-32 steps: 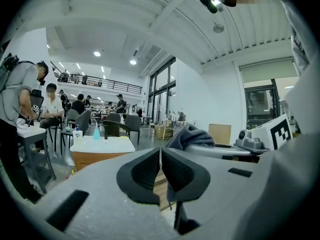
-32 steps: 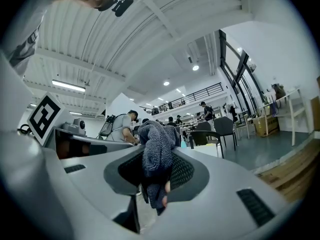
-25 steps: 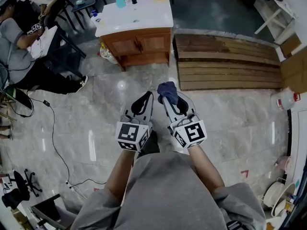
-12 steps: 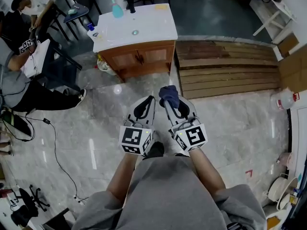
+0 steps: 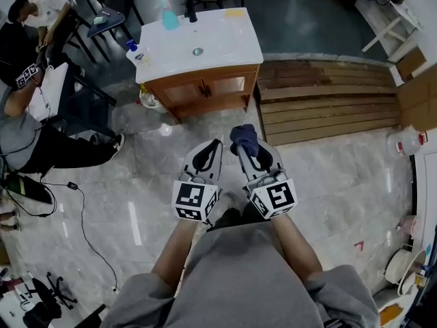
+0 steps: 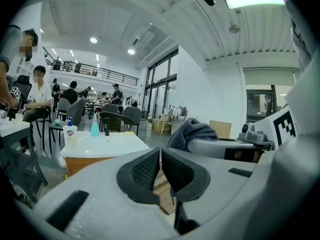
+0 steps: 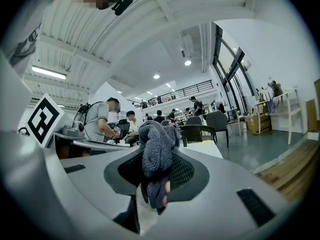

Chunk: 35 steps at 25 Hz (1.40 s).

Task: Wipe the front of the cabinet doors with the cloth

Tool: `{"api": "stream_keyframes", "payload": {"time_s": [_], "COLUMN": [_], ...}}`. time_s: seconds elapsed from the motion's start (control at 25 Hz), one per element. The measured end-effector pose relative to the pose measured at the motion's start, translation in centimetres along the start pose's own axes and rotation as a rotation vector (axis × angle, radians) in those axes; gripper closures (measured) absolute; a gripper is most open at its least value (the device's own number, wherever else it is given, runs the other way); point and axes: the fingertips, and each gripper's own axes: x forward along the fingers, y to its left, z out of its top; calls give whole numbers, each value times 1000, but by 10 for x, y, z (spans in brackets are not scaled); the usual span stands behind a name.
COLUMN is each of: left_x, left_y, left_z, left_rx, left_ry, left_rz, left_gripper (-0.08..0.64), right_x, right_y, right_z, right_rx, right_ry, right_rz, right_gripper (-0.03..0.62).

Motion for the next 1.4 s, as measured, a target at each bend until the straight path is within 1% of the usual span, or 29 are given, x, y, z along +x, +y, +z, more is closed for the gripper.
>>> {"api": "stream_keyframes", "payload": {"time_s": [0.16,0.32,0.56,0.92,1.16,1.4], "left_x": [9,27,66,131,172,201], "left_y": [15,26,49,95,109,124], "left_z": [-5,-10,-10,-20,-26,-39], "left_rx": [-13,-17,-7,-24,-30,-7], "left_ry": [15,29,36,68,93,104], "left_rz": [7,15,44,81,98,106], "left_gripper": [540,540,541,541,541,541], "right_x": [15,30,69,131,156,181], "right_y": [-4,-20,-55,-102,-132,-151], "right_z": [-6,-14,-26,-47,-56,-75], "right_rx": [2,22,41,52,62,53], "right_ry": [13,22,38,69,82,99], "right_rz": [-1,-14,-12,-4,5,21], "right_gripper": [498,499,499,499,499,499]}}
